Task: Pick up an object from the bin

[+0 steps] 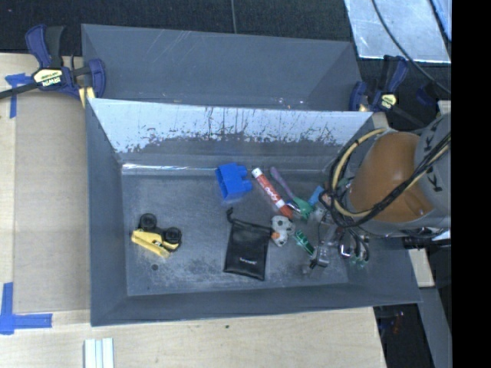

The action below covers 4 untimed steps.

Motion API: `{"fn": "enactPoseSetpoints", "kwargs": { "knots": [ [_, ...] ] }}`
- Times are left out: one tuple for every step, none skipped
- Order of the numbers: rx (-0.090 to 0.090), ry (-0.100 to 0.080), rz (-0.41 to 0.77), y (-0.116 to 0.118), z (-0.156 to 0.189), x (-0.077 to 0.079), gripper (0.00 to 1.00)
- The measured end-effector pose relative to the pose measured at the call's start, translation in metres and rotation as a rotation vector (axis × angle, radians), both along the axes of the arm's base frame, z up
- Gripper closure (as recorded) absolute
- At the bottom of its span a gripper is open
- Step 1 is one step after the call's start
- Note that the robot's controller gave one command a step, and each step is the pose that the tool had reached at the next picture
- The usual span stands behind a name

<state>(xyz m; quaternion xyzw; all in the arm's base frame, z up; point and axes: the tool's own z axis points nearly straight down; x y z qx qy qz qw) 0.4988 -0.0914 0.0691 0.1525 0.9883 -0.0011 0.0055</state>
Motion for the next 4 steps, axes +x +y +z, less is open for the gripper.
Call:
{"fn": "enactPoseSetpoints", "kwargs": {
  "knots": [
    [0.005, -0.001, -0.132, -0.002, 0.002, -0.006, 1.00],
    [0.006, 0.001, -0.169, -0.003, 0.002, -0.008, 1.00],
    [0.005, -0.002, -0.163, -0.003, 0.023, -0.008, 1.00],
    [0.004, -0.003, -0.163, -0.004, 0.038, -0.008, 1.00]
  ]
}}
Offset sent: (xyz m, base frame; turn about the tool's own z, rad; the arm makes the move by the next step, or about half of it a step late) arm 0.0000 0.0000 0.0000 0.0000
